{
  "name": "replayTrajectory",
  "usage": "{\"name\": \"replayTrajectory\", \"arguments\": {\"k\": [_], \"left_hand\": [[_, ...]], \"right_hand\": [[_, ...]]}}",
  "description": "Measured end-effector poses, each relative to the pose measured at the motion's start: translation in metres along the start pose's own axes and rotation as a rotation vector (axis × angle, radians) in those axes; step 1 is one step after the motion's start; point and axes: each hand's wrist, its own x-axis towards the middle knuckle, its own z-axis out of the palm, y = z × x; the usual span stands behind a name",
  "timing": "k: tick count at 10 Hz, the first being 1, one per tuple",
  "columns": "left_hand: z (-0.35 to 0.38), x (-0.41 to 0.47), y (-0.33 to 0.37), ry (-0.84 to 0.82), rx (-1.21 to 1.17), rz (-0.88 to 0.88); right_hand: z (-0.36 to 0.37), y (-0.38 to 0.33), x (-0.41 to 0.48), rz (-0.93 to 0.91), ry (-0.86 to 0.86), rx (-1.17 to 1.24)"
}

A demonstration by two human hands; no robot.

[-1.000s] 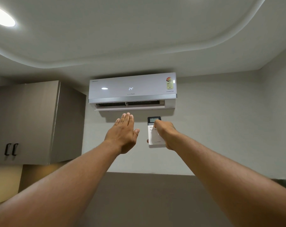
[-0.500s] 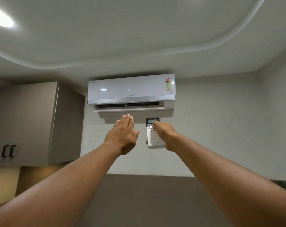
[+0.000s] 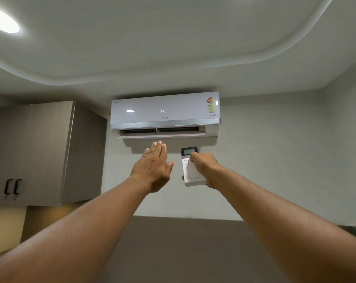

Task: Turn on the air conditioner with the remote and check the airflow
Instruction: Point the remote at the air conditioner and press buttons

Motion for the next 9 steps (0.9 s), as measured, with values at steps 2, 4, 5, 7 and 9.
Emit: {"name": "replayTrajectory", "arguments": {"k": [2, 4, 5, 7, 9], "left_hand": [[-0.0003, -0.0017, -0.0024, 0.0, 0.003, -0.003], [-0.0012, -0.0026, -0.0042, -0.005, -0.004, -0.008], [-0.0013, -0.0036, -0.0047, -0.004, 0.001, -0.007], [-0.001, -0.0065, -0.0052, -0.006, 0.001, -0.01], [-0.0025, -0.0071, -0.0048, -0.005, 0.0, -0.011]], "right_hand": [[0.001, 0.0001, -0.0009, 0.002, -0.016, 0.019], [0.0011, 0.0001, -0.0006, 0.001, -0.017, 0.025], [0.001, -0.0002, -0.0006, 0.0, -0.016, 0.025], [0.0004, -0.0022, -0.0017, -0.004, -0.009, -0.012], [-0.0002, -0.0029, -0.0031, -0.007, -0.012, -0.002]]}}
